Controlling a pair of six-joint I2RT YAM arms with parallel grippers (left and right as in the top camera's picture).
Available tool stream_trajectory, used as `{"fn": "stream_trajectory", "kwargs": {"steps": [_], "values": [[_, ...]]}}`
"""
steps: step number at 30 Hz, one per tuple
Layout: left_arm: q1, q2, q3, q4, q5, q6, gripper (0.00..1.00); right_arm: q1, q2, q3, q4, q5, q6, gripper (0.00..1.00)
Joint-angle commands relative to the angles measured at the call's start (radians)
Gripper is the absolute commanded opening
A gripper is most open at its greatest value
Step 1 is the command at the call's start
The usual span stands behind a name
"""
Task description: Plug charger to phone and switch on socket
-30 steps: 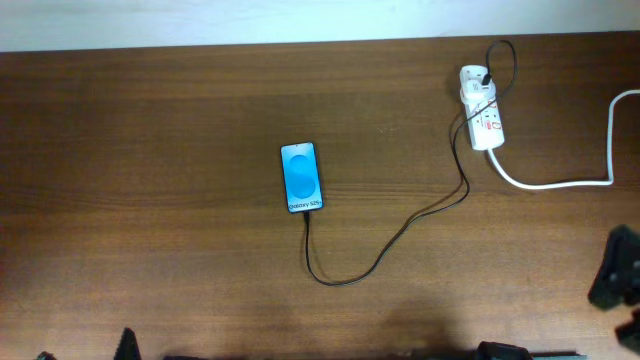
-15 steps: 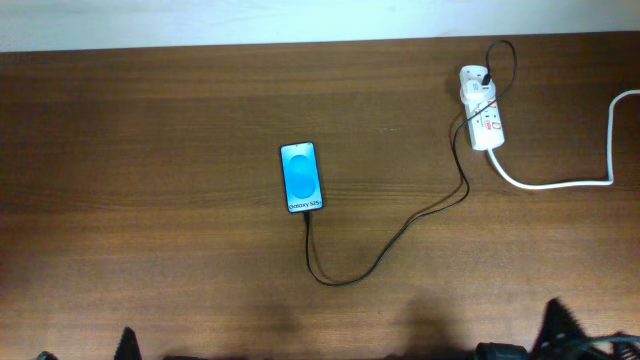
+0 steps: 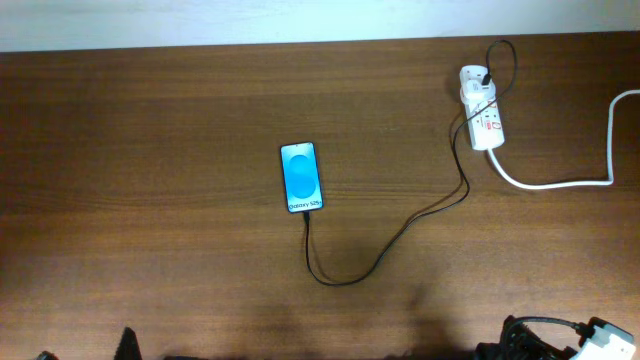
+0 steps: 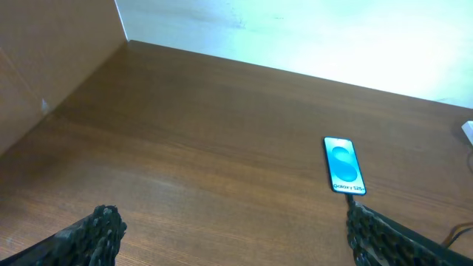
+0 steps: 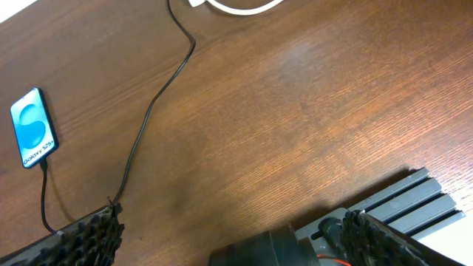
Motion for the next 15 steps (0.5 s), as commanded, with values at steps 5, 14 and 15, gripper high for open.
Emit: {"fn": "stream_trajectory", "kwargs": {"steps": [5, 14, 15], "values": [[0.0, 0.005, 0.0, 0.002, -0.01, 0.016, 0.99, 0.007, -0.057, -0.004, 0.003, -0.006, 0.004, 0.98], [0.0, 0.005, 0.0, 0.002, -0.01, 0.016, 0.99, 0.007, -0.074, -0.006, 0.003, -0.006, 0.004, 0.98], [0.0, 0.005, 0.0, 0.002, -0.01, 0.016, 0.99, 0.007, -0.077, -0.006, 0.003, -0.006, 0.004, 0.98]]}}
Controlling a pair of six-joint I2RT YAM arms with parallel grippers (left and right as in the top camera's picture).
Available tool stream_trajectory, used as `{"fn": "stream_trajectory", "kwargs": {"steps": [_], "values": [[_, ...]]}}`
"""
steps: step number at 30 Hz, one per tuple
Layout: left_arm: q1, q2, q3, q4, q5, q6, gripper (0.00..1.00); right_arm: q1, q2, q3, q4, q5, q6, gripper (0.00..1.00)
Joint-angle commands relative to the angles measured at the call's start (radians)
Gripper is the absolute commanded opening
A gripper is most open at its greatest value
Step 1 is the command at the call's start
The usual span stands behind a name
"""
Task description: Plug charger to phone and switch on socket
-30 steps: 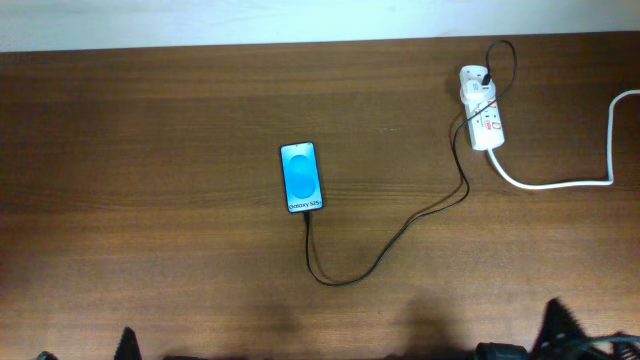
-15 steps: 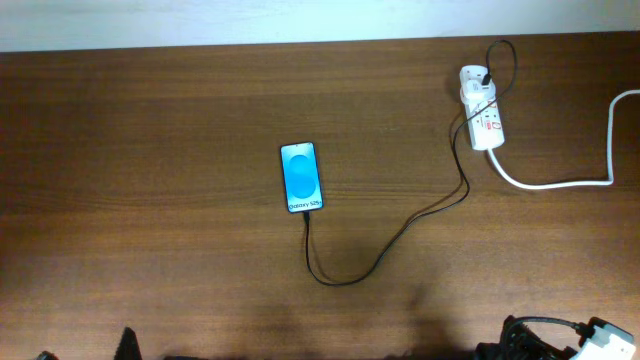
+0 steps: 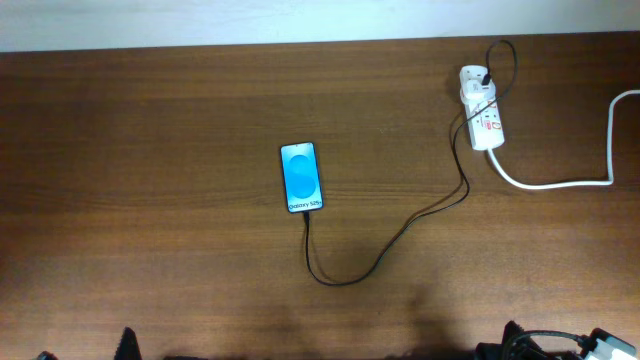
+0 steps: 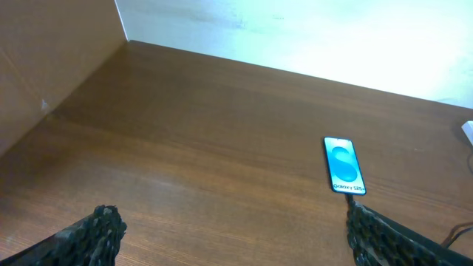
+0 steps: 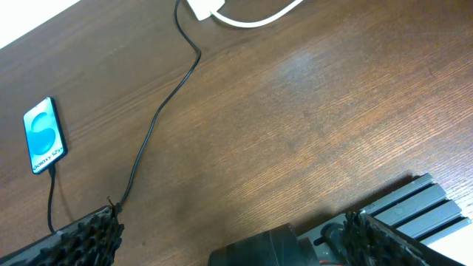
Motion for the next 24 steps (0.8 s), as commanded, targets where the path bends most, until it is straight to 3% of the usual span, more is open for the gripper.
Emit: {"fn": "stream_trajectory", "kwargs": {"steps": [1, 17, 24], "values": [[0.0, 0.005, 0.0, 0.002, -0.01, 0.016, 0.99, 0.007, -0.02, -0.005, 0.003, -0.006, 0.003, 0.98], [0.0, 0.005, 0.0, 0.002, -0.01, 0.016, 0.99, 0.014, -0.093, -0.086, 0.003, -0.025, 0.004, 0.98], [0.0, 0.005, 0.0, 0.002, -0.01, 0.016, 0.99, 0.041, -0.167, -0.226, 0.023, -0.092, 0.003, 0.98]]}}
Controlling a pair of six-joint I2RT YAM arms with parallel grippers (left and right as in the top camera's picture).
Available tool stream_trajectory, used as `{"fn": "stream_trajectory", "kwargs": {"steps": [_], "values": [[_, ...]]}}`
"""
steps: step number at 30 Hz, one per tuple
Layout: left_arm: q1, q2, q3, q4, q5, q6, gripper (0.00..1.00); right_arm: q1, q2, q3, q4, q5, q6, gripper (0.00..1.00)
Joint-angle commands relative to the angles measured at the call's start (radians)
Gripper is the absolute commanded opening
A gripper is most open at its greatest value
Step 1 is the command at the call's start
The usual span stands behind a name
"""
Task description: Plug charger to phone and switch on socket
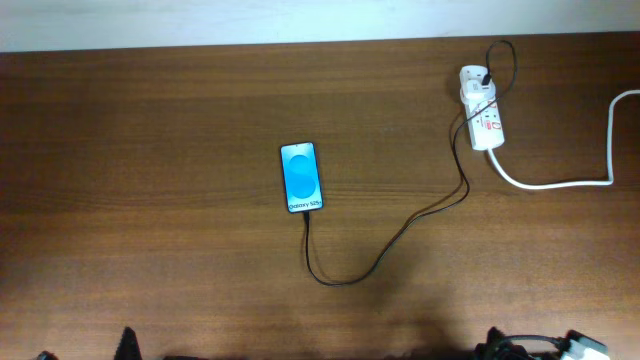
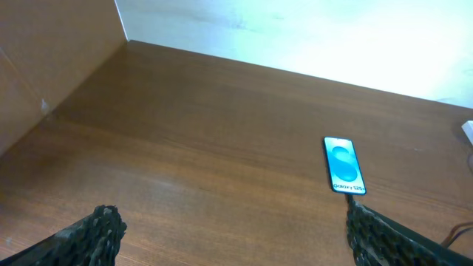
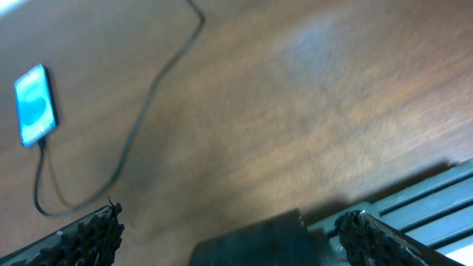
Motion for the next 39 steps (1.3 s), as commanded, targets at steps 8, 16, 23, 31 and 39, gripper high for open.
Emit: {"fn": "stream_trajectory", "kwargs": {"steps": [8, 16, 23, 31, 39], "values": [[0.0, 0.005, 0.0, 0.002, -0.01, 0.016, 0.99, 0.011, -0.013, -0.049, 0.037, -0.044, 0.003, 0.98], [0.0, 0.005, 0.0, 0.002, -0.011, 0.016, 0.99, 0.011, -0.013, -0.049, 0.037, -0.044, 0.003, 0.98], [0.0, 0.005, 0.0, 0.002, -0.011, 0.016, 0.99, 0.011, -0.013, -0.049, 0.081, -0.08, 0.083, 0.98], [0.0, 0.005, 0.0, 0.002, -0.011, 0.016, 0.99, 0.011, -0.013, -0.058, 0.626, -0.204, -0.066, 0.98], [0.0, 0.005, 0.0, 0.002, -0.01, 0.016, 0.99, 0.011, -0.013, -0.25, 1.135, -0.294, -0.262, 0.98]]}}
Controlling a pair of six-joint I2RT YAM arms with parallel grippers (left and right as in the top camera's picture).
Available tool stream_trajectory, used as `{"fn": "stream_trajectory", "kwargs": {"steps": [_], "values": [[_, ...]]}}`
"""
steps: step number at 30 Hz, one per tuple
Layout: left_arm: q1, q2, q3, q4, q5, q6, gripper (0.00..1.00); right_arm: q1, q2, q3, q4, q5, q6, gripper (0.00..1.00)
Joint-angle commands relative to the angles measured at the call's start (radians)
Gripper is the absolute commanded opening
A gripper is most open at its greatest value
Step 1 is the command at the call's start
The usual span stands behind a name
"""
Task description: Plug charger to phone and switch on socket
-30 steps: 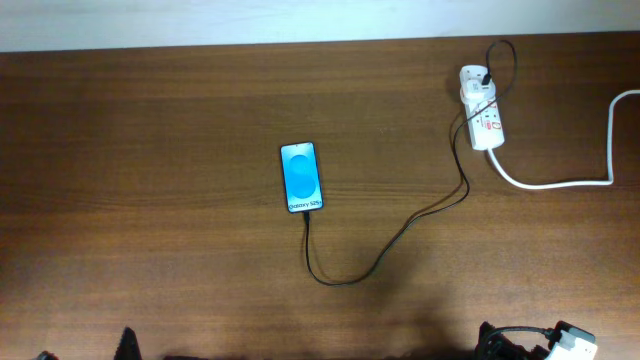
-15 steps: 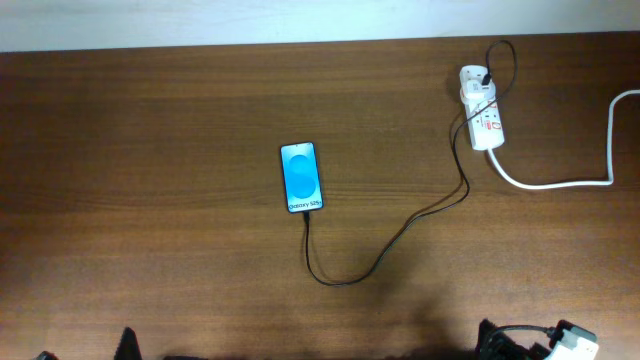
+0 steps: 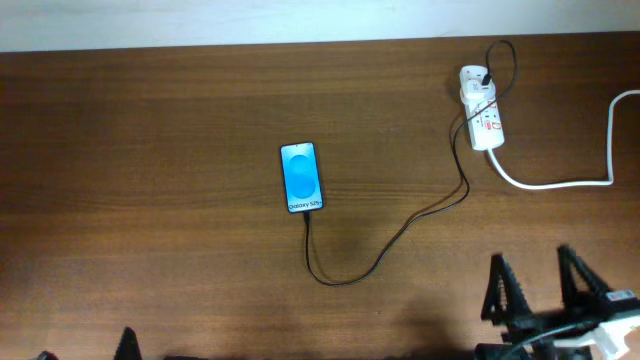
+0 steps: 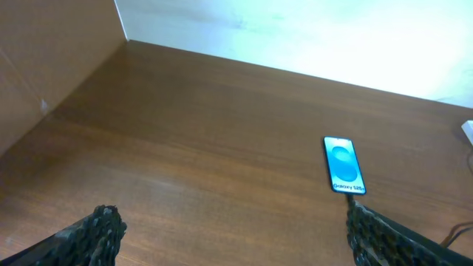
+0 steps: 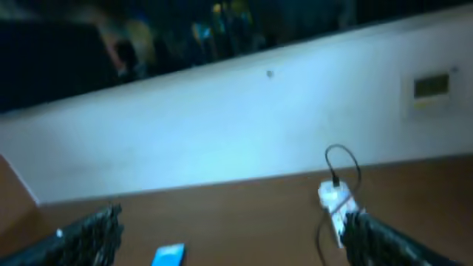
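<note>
The phone (image 3: 302,178) lies face up mid-table with a lit blue screen, also visible in the left wrist view (image 4: 344,165) and, blurred, in the right wrist view (image 5: 168,255). A black charger cable (image 3: 345,278) runs from the phone's near end in a loop to the white socket strip (image 3: 482,118) at the back right, which the right wrist view (image 5: 336,199) shows too. My right gripper (image 3: 535,285) stands open at the front right, nothing between its fingers (image 5: 377,236). Open as well, my left gripper (image 4: 230,218) sits low at the front left, far from the phone.
A thick white cord (image 3: 560,183) leaves the strip toward the right edge. A white wall (image 5: 222,125) backs the table. A brown panel (image 4: 44,66) stands along the left side.
My right gripper has come up and turned: its camera now faces the back wall and socket strip, and its fingers show in the overhead view. Left arm, phone, cable and strip are unchanged.
At first my right wrist looked down on the table, cable and phone, its arm barely in the overhead view. It shifted a little, then blurred in motion. Now it points level at the wall. The phone stayed lit and cabled throughout.
</note>
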Motion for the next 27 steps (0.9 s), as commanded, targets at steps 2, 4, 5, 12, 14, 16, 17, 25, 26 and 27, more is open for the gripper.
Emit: {"fn": "stream_trajectory", "kwargs": {"steps": [2, 4, 5, 12, 14, 16, 17, 25, 26, 27], "values": [[0.0, 0.005, 0.0, 0.001, -0.01, 0.016, 0.99, 0.007, -0.008, -0.186, 0.243, -0.089, -0.076, 0.98], [0.0, 0.005, 0.0, 0.001, -0.01, 0.016, 0.99, 0.007, -0.008, -0.276, 0.359, -0.134, -0.076, 0.98], [0.0, 0.005, 0.0, 0.001, -0.01, 0.016, 0.99, 0.007, -0.008, -0.321, 0.409, -0.151, -0.075, 0.98], [0.0, 0.005, 0.0, 0.001, -0.01, 0.016, 0.99, 0.064, -0.008, -0.488, 0.517, -0.055, -0.074, 0.98], [0.0, 0.005, 0.0, 0.001, -0.01, 0.016, 0.99, 0.073, -0.008, -0.517, 0.524, 0.003, -0.064, 0.98], [0.0, 0.005, 0.0, 0.001, -0.01, 0.016, 0.99, 0.072, -0.008, -0.55, 0.557, 0.041, -0.059, 0.98], [0.0, 0.005, 0.0, 0.001, -0.01, 0.016, 0.99, 0.072, -0.008, -0.568, 0.58, 0.05, -0.06, 0.98], [0.0, 0.005, 0.0, 0.001, -0.01, 0.016, 0.99, 0.072, -0.008, -0.735, 0.797, 0.064, -0.029, 0.98], [0.0, 0.005, 0.0, 0.001, -0.01, 0.016, 0.99, 0.072, -0.008, -0.741, 0.794, 0.078, -0.025, 0.98], [0.0, 0.005, 0.0, 0.001, -0.01, 0.016, 0.99, 0.072, -0.008, -0.741, 0.778, 0.1, -0.013, 0.98]]}}
